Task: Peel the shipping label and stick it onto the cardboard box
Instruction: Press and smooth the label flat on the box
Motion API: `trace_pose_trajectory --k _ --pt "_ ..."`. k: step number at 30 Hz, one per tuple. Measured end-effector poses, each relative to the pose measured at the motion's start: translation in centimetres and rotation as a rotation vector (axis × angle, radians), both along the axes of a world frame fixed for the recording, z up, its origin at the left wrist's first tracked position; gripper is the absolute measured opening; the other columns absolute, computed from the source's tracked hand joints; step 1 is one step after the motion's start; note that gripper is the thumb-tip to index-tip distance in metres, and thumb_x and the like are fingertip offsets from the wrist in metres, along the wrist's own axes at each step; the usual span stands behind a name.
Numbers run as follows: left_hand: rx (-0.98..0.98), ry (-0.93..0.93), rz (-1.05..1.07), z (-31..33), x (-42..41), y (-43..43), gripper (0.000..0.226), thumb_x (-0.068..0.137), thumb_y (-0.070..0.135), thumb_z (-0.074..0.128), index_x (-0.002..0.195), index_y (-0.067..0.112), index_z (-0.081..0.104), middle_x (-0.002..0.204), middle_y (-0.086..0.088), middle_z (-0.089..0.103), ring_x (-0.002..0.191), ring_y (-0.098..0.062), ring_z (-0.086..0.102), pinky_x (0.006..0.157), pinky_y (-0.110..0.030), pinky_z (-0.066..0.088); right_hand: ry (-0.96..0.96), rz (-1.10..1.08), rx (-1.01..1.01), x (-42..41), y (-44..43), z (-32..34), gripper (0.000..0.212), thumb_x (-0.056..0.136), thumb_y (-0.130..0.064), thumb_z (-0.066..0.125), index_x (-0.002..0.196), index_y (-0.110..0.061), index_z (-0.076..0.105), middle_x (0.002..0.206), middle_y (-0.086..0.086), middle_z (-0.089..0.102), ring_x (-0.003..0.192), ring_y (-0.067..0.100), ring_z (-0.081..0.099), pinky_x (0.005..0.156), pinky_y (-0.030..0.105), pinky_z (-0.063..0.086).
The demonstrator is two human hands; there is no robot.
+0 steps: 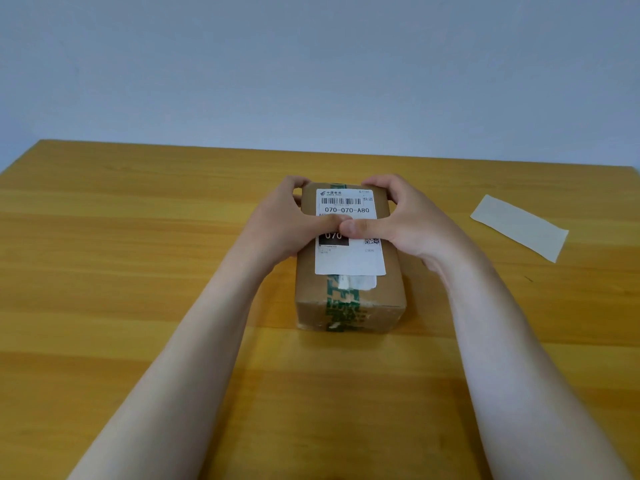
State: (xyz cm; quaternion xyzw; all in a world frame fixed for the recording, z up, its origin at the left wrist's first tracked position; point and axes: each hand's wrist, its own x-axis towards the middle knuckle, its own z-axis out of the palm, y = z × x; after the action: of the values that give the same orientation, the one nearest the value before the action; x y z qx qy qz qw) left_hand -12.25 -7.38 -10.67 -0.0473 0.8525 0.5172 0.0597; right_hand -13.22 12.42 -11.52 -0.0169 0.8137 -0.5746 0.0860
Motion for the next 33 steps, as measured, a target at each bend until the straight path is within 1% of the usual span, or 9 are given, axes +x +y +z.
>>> trace_pose_trajectory --k 4,8,13,17,21,26,29,31,33 --pt "-0.015 -0.004 0.042 0.1 0.1 0.1 0.056 0.082 0.043 0.087 0.126 0.027 0.056 0.099 0.013 0.062 0.081 -0.01 0.073 0.058 -0.033 0.06 0.003 -0.067 -0.039 0.0 0.1 0.0 0.063 0.069 -0.034 0.097 0.124 -0.026 0.067 0.114 -0.014 0.073 0.09 0.005 0.076 0.06 0.017 0.056" --pt "-0.037 -0.004 0.046 0.0 0.1 -0.1 0.054 0.079 0.047 0.088 0.117 0.026 0.057 0.1 0.005 0.068 0.077 -0.013 0.076 0.053 -0.031 0.058 0.009 -0.092 -0.009 0.1 0.1 0.2 0.049 0.073 -0.035 0.095 0.115 -0.025 0.071 0.102 -0.019 0.072 0.08 0.001 0.074 0.058 0.019 0.057" --pt "-0.029 -0.001 0.062 -0.1 -0.1 -0.1 0.049 0.079 0.049 0.088 0.108 0.023 0.059 0.096 0.002 0.072 0.075 -0.014 0.077 0.051 -0.031 0.057 0.023 -0.144 0.018 -0.1 -0.2 -0.1 0.038 0.076 -0.035 0.093 0.106 -0.024 0.073 0.103 -0.012 0.075 0.083 0.008 0.075 0.06 0.025 0.056" --pt "0.018 0.033 0.109 -0.6 -0.4 -0.3 0.037 0.081 0.049 0.085 0.094 0.021 0.063 0.089 -0.001 0.078 0.081 -0.022 0.079 0.053 -0.033 0.058 0.054 -0.176 0.018 -0.3 -0.3 -0.4 0.027 0.079 -0.032 0.092 0.097 -0.02 0.077 0.085 -0.01 0.081 0.066 0.0 0.072 0.05 0.019 0.049" --pt "0.031 0.055 0.116 -0.8 -0.5 -0.2 0.028 0.085 0.045 0.082 0.085 0.023 0.064 0.089 -0.003 0.079 0.079 -0.025 0.078 0.053 -0.033 0.058 0.07 -0.199 -0.017 -0.5 -0.1 -0.5 0.009 0.086 -0.029 0.086 0.086 -0.023 0.078 0.074 -0.011 0.08 0.063 0.0 0.071 0.05 0.018 0.049" --pt "0.074 0.063 0.161 -0.8 -0.5 -0.1 0.025 0.089 0.043 0.078 0.078 0.025 0.064 0.084 0.002 0.081 0.08 -0.025 0.079 0.055 -0.033 0.058 0.098 -0.216 0.021 -0.3 0.0 -0.4 0.014 0.098 -0.029 0.072 0.086 -0.028 0.079 0.074 -0.011 0.078 0.06 0.0 0.068 0.044 0.019 0.048" --pt "0.074 0.081 0.168 -0.9 -0.7 -0.2 0.016 0.095 0.039 0.074 0.089 0.024 0.069 0.093 0.0 0.08 0.086 -0.023 0.078 0.058 -0.037 0.061 0.078 -0.232 0.011 -0.3 0.2 -0.3 0.021 0.105 -0.031 0.06 0.105 -0.029 0.081 0.096 -0.017 0.077 0.083 0.003 0.073 0.064 0.03 0.061" --pt "0.149 0.112 0.15 -0.7 -0.6 -0.3 0.012 0.098 0.036 0.07 0.106 0.027 0.072 0.107 0.002 0.078 0.096 -0.019 0.076 0.077 -0.046 0.066 0.056 -0.21 -0.035 -0.1 0.2 0.1 0.025 0.106 -0.037 0.058 0.122 -0.03 0.077 0.107 -0.023 0.073 0.096 0.001 0.07 0.09 0.039 0.059" --pt "0.177 0.175 0.111 -0.4 -0.6 -0.2 0.021 0.095 0.035 0.073 0.116 0.033 0.073 0.12 0.008 0.074 0.108 -0.006 0.071 0.093 -0.041 0.061 0.081 -0.144 -0.037 0.1 0.2 0.5 0.03 0.102 -0.04 0.065 0.13 -0.038 0.072 0.116 -0.027 0.07 0.108 -0.01 0.063 0.103 0.035 0.054"
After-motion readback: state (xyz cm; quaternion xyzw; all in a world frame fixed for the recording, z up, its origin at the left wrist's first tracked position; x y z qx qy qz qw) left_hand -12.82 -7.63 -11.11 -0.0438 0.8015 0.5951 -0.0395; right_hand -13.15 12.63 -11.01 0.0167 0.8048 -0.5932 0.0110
